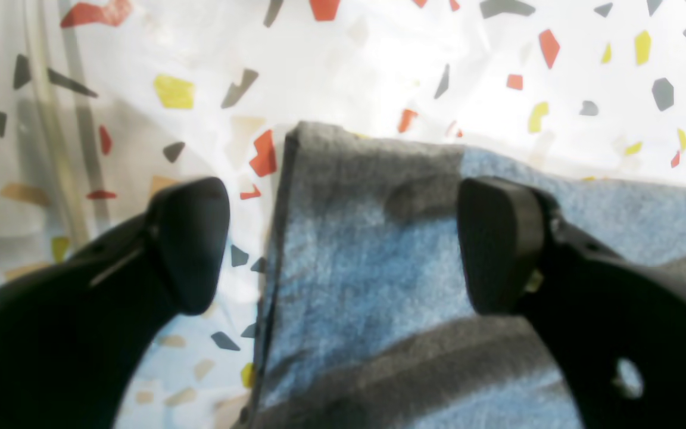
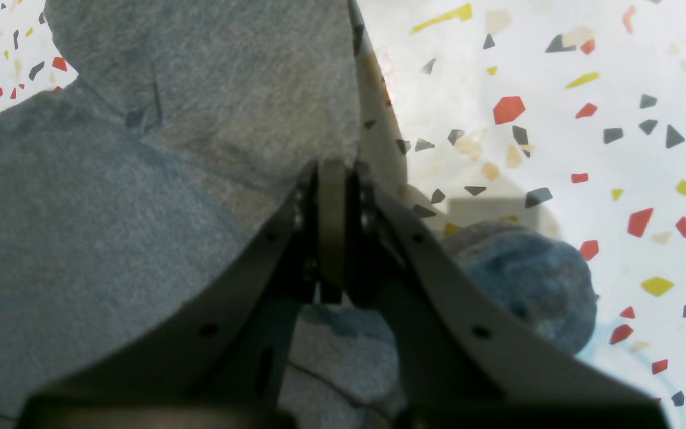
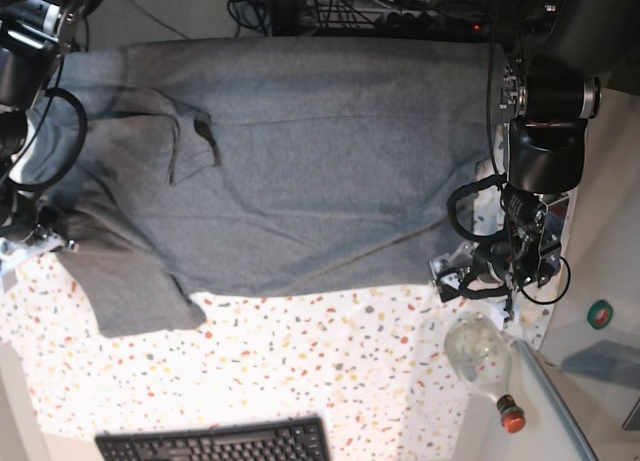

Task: Layout the t-shirt on the table in an organized manner, then fold the t-shirt properly
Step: 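Grasp the shirt's side edge with both grippers, then fold the held shirt edge over toward the opposite side with both grippers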

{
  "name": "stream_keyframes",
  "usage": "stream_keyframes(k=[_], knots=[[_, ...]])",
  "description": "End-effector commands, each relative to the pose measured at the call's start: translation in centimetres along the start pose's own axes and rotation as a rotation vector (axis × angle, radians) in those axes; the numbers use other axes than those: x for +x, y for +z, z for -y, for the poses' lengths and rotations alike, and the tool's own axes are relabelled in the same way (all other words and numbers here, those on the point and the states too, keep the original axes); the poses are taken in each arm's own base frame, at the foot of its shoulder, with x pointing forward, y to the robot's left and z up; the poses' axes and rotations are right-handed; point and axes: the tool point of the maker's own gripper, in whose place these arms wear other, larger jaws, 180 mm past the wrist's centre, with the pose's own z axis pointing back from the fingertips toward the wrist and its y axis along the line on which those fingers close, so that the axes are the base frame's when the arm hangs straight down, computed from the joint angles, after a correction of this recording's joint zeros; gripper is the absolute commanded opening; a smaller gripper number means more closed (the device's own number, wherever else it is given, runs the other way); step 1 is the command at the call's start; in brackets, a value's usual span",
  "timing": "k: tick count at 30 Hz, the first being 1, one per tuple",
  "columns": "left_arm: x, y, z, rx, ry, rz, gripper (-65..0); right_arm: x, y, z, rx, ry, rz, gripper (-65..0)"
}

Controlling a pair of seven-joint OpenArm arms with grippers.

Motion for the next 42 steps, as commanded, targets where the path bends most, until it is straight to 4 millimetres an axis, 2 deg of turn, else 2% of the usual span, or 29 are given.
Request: stream_keyframes(k=[1, 3, 8, 12, 13, 16, 19, 22, 24, 27, 30, 34, 39, 40, 42], knots=[[1.9, 0.5, 0.1, -0.005, -0.002, 0.041, -17.8, 2.4, 0.7, 0.1, 0.000, 0.008, 0.063, -65.0], [1.0, 0.0, -0.6, 0.009, 0.014, 0.029, -29.9, 2.3, 0.7, 0.0, 0.003, 0.007, 0.062, -65.0], [-0.7, -1.9, -3.4, 0.073, 0.059, 0.102, -65.0, 2.4, 0.6, 0.0, 0.002, 0.008, 0.072, -65.0], [1.0, -1.4, -2.7, 0.060, 0.053, 0.135, -65.0, 3.9, -0.2, 0.1, 0.009, -0.018, 0.140, -65.0], [2.6, -0.9, -2.0, 0.045, 0.047, 0.160, -65.0, 4.2, -0.5, 0.3, 0.007, -0.029, 0.145, -65.0], [5.9, 0.7, -0.3, 0.009, 0.025, 0.185, -65.0, 5.6, -1.0, 1.4, -0.003, -0.054, 0.145, -65.0], [8.5, 2.2, 1.4, -0.027, 0.006, 0.223, -65.0, 7.4, -1.5, 1.0, 0.003, -0.033, 0.175, -65.0], [9.5, 2.9, 2.4, -0.050, 0.005, 0.226, -65.0, 8.9, -2.0, -0.5, 0.008, 0.070, 0.211, -65.0], [10.8, 3.6, 3.0, -0.063, 0.006, 0.249, -65.0, 9.9, -2.4, -1.6, 0.020, 0.111, 0.248, -65.0], [11.2, 4.1, 3.4, -0.072, 0.000, 0.248, -65.0, 11.0, -2.5, -1.2, 0.009, 0.134, 0.299, -65.0], [11.3, 4.3, 3.5, -0.076, -0.005, 0.251, -65.0, 11.0, -3.2, -1.4, 0.012, 0.148, 0.331, -65.0], [9.7, 3.7, 2.9, -0.067, -0.005, 0.227, -65.0, 10.4, -3.7, -0.5, -0.006, 0.174, 0.338, -65.0], [8.4, 3.7, 3.0, -0.118, 0.048, 0.219, -65.0, 10.6, -3.6, 0.7, -0.024, 0.174, 0.377, -65.0], [7.6, 3.7, 2.3, -0.127, 0.070, 0.205, -65.0, 10.7, -3.5, 1.1, -0.032, 0.177, 0.378, -65.0], [6.5, 3.9, 2.1, -0.164, 0.109, 0.172, -65.0, 10.2, -3.4, 1.6, -0.040, 0.181, 0.369, -65.0]])
